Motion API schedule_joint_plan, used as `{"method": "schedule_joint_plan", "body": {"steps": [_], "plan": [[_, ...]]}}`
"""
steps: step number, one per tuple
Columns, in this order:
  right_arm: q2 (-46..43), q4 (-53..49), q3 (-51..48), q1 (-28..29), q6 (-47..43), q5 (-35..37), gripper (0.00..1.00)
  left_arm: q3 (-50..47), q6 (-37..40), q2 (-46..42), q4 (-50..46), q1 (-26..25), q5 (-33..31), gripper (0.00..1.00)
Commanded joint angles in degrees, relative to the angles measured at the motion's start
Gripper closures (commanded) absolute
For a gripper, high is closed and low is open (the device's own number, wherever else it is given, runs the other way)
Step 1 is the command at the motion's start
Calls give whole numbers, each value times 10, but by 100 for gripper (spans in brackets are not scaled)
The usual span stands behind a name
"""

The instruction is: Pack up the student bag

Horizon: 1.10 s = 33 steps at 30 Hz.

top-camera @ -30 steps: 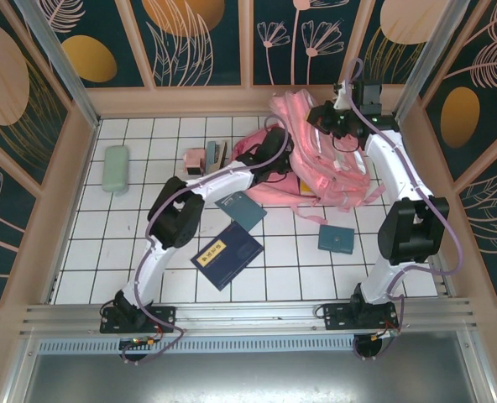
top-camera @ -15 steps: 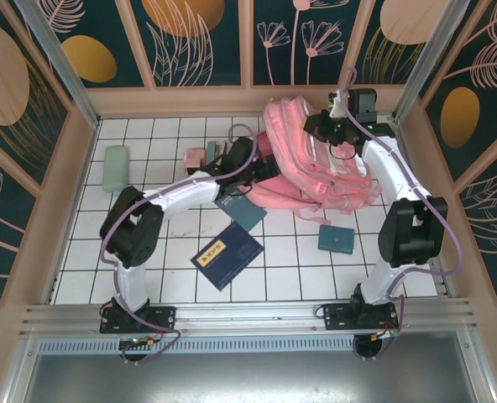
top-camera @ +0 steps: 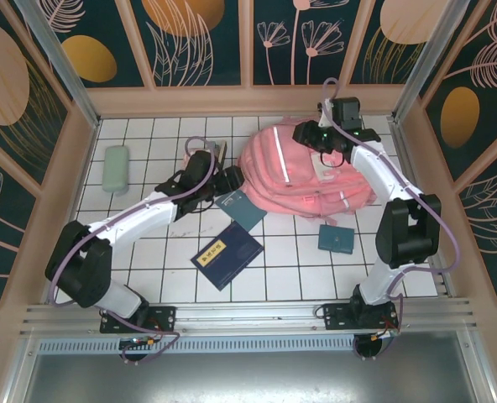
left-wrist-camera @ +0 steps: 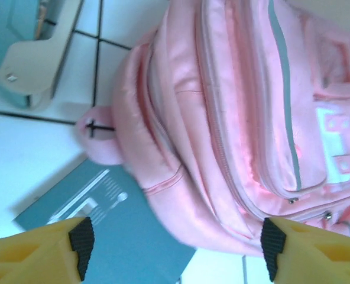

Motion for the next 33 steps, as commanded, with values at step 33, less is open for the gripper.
{"method": "schedule_joint_plan", "body": {"steps": [33], "plan": [[-136,202,-470,389,210,31,60,-249,-24,-86,-69,7,63,62]]}}
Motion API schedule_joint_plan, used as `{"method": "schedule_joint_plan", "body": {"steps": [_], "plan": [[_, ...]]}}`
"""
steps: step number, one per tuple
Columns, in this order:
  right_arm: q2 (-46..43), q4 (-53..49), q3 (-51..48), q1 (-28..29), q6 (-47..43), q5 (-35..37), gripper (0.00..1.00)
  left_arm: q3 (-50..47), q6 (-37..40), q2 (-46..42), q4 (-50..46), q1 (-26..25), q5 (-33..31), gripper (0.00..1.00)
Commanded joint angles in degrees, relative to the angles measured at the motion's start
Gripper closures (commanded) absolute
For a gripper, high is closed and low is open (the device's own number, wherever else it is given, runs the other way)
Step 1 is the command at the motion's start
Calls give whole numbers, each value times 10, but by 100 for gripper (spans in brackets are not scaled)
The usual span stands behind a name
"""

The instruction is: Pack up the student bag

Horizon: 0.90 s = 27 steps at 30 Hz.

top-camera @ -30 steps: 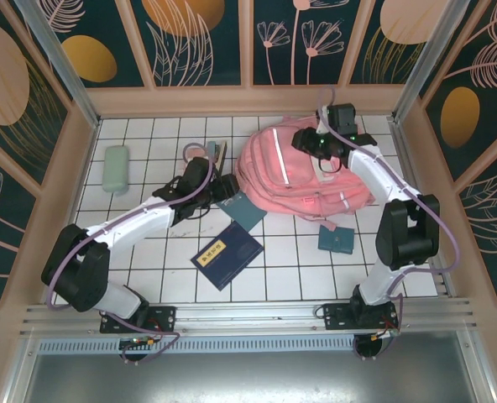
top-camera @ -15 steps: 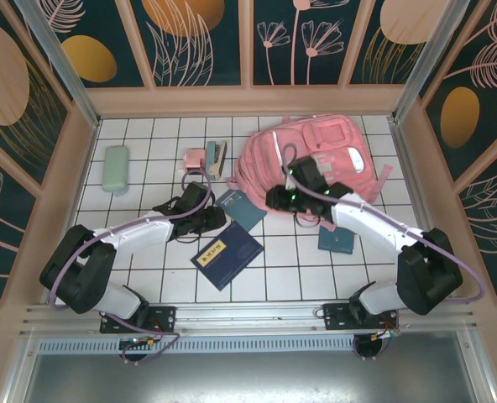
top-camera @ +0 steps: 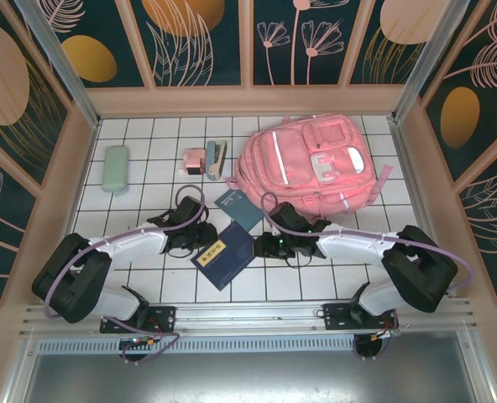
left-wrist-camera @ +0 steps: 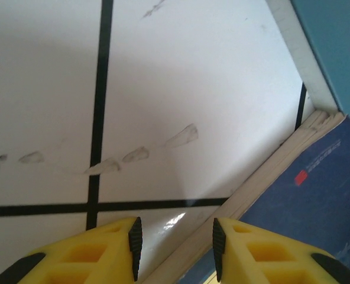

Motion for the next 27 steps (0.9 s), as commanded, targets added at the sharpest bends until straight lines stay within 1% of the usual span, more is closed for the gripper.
{"method": "schedule_joint_plan", "body": {"steps": [1,7,10,14,18,21,23,27], "plan": [[35,62,-4,15,12,-35,61,-18,-19,-27,-21,3,2,62],[87,80,35,23,4,-28,61,-54,-35,-63,-21,3,14,61],[121,77,76,22,-11,-27,61,-67,-43,-80,-21,3,24,61],[170,57,143,20,-41,-17,61,-80,-49,-99,-13,3,45,59],[210,42,196,6,-59,-6,60,-88,-47,-103,-14,3,60,57],[216,36,213,-4,-60,-6,60,-98,-47,-101,0,3,82,57],[213,24,216,-5,-60,-4,59,-100,-48,-101,1,3,83,57],[194,12,189,-5,-36,-5,57,-106,-51,-100,9,3,84,57]]}}
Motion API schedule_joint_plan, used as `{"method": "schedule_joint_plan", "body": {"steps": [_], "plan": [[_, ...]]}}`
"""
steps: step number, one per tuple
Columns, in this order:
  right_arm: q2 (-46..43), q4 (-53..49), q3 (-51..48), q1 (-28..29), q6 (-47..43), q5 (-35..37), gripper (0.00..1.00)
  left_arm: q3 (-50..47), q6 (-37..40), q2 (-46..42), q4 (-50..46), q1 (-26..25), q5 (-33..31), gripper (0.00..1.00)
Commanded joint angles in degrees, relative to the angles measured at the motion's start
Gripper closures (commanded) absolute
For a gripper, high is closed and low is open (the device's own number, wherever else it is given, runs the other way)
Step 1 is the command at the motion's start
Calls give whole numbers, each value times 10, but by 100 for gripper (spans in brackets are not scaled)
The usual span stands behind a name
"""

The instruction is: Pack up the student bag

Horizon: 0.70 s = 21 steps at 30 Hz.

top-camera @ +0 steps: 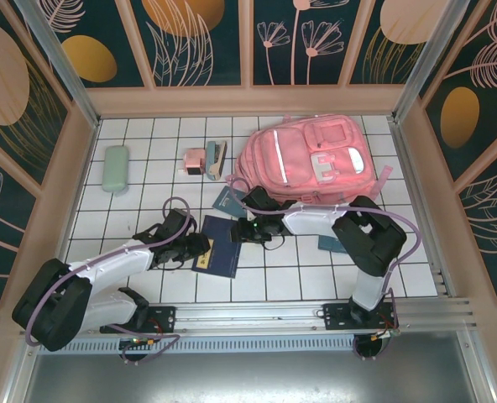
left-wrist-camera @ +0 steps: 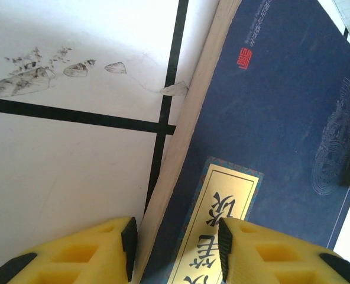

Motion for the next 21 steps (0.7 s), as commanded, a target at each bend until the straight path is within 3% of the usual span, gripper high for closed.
{"method": "schedule_joint_plan", "body": {"steps": [1,13,21], "plan": [[-19,25,-12,-1,10,7,57,-20,-18,5,15,-5,67,58],[-35,77,-89,8,120,-39,56,-56,-75,18,95,-18,105,63],[-36,217,-90,10,210,-108,59,-53,-107,33,133,-50,111,64]]}}
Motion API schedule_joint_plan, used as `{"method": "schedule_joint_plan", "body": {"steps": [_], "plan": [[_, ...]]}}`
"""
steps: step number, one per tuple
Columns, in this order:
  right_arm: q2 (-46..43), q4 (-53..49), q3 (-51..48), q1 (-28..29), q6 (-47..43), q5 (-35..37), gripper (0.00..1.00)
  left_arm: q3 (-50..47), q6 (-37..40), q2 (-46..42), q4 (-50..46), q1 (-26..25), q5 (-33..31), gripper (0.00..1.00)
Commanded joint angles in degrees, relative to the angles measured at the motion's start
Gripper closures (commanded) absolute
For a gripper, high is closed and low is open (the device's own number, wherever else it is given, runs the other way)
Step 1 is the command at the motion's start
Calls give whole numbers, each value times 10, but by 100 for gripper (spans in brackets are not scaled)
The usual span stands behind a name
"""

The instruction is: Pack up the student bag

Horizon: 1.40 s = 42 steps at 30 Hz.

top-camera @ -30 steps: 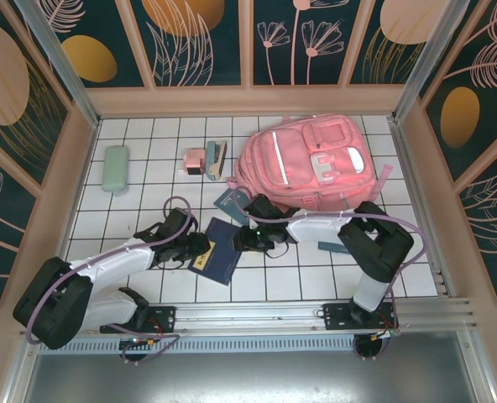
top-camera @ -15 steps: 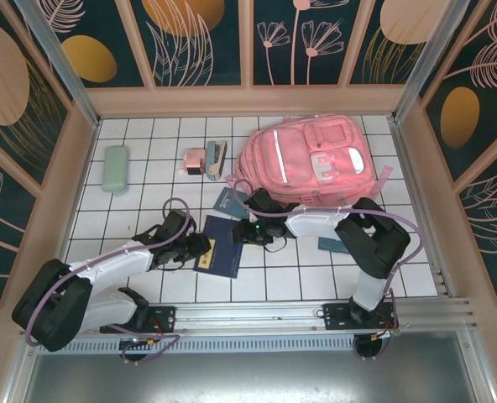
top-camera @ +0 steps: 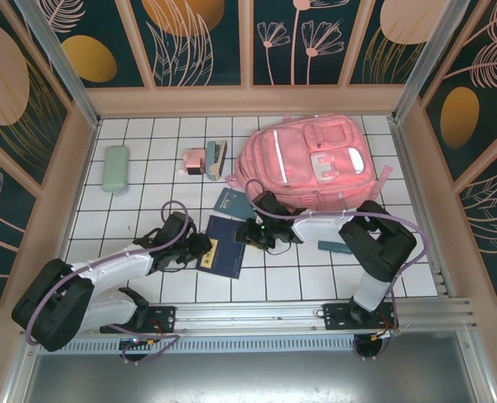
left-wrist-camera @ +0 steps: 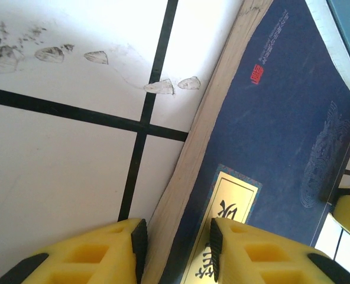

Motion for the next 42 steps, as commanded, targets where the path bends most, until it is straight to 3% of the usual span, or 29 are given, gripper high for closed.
{"method": "schedule_joint_plan", "body": {"steps": [1,7,21,30,42], "plan": [[-3,143,-6,18,65,-91,59,-15,-34,29,49,-38,98,64],[-48,219,-8,19,101,-106,60,-16,-33,20,47,-40,95,64],[-82,199,-31,12,98,-95,60,-16,-32,22,62,-40,93,64],[-108,-36,11,-3,-61,36,58,-16,-28,18,56,-39,80,65],[-61,-65,4,-51,-180,76,56,-10,-24,52,75,-41,79,73]]}}
